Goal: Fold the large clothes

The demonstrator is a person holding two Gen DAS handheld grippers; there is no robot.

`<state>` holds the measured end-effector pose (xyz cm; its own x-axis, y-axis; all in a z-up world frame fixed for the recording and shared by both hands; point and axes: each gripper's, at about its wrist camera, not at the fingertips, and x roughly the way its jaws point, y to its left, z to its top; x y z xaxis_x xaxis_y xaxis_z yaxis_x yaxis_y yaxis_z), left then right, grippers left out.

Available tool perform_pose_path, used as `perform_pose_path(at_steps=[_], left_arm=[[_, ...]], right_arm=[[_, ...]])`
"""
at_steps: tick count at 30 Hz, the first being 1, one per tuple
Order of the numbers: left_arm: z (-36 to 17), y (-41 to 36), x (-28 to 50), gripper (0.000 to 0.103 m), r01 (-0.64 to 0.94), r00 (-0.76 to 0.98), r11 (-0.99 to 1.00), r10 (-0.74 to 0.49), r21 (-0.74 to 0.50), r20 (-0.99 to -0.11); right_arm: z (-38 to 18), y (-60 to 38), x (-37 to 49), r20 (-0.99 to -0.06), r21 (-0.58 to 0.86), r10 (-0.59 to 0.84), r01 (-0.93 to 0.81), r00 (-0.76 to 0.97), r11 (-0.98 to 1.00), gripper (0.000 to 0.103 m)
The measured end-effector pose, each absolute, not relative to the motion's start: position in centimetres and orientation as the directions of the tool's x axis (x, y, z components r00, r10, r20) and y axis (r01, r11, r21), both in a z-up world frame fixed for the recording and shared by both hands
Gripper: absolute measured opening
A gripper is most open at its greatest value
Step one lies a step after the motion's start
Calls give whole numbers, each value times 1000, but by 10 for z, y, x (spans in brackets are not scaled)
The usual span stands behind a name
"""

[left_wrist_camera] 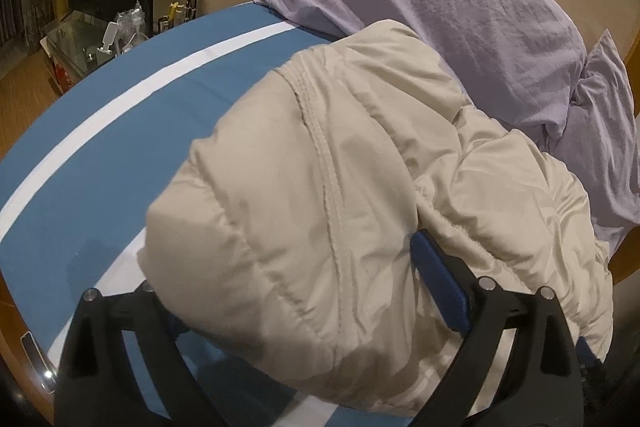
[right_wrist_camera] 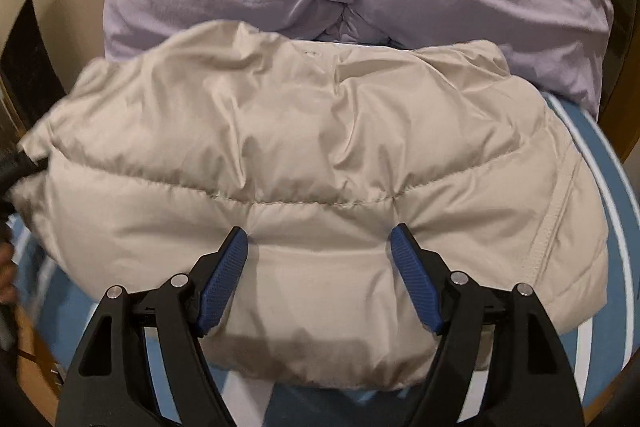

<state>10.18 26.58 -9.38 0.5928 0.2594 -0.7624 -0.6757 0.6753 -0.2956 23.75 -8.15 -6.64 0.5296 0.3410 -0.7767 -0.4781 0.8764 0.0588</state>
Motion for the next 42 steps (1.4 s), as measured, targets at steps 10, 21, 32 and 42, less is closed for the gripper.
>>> perform_pose_path(at_steps=[10, 21, 32, 42], left_arm=[[-95, 264, 103, 94, -663, 629, 657, 229, -359, -743], [-85, 263, 98, 55, -649, 658, 659, 236, -380, -715], [-25, 246, 101, 29, -527, 776, 714, 182, -462, -604], [51, 159, 130, 28, -280, 891, 834, 42, -475, -451]], right_arm=[[-72, -75, 235, -770, -1, 300, -471, 563, 882, 77], [-72, -70, 232, -763, -28, 280, -463, 582, 886, 77], [-74, -69, 232, -760, -44, 271, -463, 591, 885, 77], [-78, -77, 235, -751, -18, 302, -476, 587, 879, 77]])
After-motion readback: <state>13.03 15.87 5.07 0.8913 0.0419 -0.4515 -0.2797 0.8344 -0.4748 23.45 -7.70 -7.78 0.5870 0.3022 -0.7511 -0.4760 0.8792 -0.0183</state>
